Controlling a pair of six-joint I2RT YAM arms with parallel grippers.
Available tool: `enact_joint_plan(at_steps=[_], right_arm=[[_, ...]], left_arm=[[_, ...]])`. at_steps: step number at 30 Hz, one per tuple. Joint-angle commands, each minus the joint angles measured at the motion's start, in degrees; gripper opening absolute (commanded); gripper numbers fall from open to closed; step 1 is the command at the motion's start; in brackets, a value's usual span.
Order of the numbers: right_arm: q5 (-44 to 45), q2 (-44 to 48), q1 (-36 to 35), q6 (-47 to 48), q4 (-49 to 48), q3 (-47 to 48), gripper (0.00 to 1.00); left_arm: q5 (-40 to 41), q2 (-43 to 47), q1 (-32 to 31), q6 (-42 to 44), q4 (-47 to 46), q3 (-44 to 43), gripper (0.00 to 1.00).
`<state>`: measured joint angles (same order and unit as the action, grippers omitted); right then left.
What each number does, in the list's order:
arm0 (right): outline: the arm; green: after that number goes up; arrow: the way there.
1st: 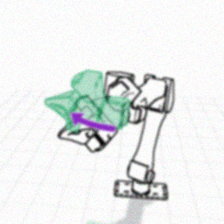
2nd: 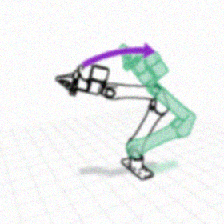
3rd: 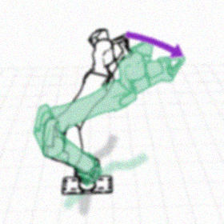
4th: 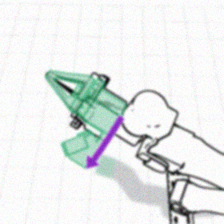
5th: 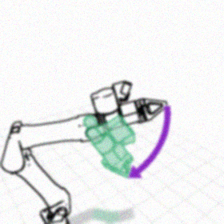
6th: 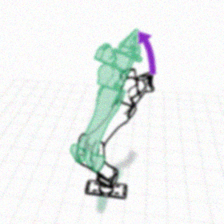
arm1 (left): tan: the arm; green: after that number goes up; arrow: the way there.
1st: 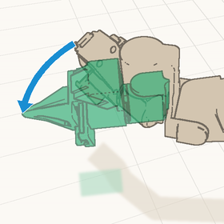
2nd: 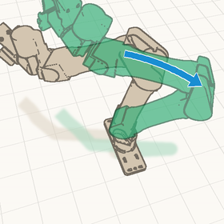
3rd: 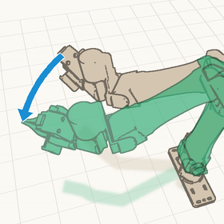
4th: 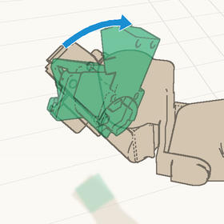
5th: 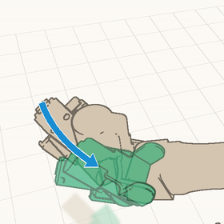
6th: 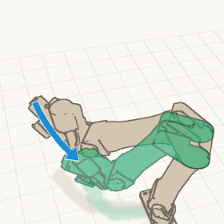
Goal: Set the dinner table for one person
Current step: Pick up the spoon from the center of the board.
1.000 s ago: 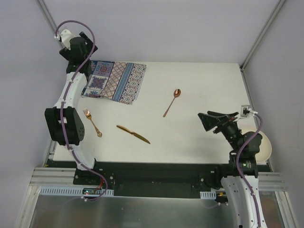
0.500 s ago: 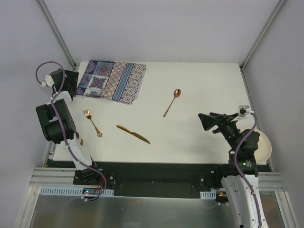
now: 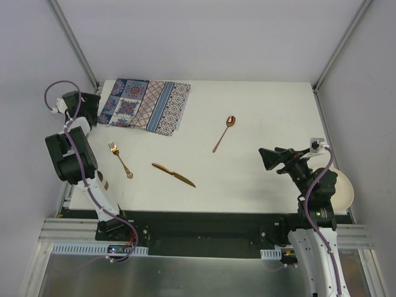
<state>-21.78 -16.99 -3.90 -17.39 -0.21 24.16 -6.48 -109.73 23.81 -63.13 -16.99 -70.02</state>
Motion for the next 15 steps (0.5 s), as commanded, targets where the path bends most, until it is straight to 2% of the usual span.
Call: enact_joint_plan(at_steps=[1,4,7,15], right_arm=[[1.13,0.30,-0.49,1.39,-0.58,3.08,0.96],[1.21,0.12,-0.49,1.22,-0.58,3.17,0.96],[1.39,-0.06,-0.58,1.13,-0.58,3.17,0.96],[1.92,-0.06,-0.49,0.78,-0.58,3.52,0.96]], left_arm=[[4.28,1.02,-0.43,12.75,10.29,-9.77,0.95],[6.21,-0.21,-1.05,19.60,14.60,-13.73,0.95],[6.13,-2.23,-1.14,22.95,16.73,-16.29,0.96],[5.51,-5.84,-1.23,24.55,18.93,-16.29,0.96]])
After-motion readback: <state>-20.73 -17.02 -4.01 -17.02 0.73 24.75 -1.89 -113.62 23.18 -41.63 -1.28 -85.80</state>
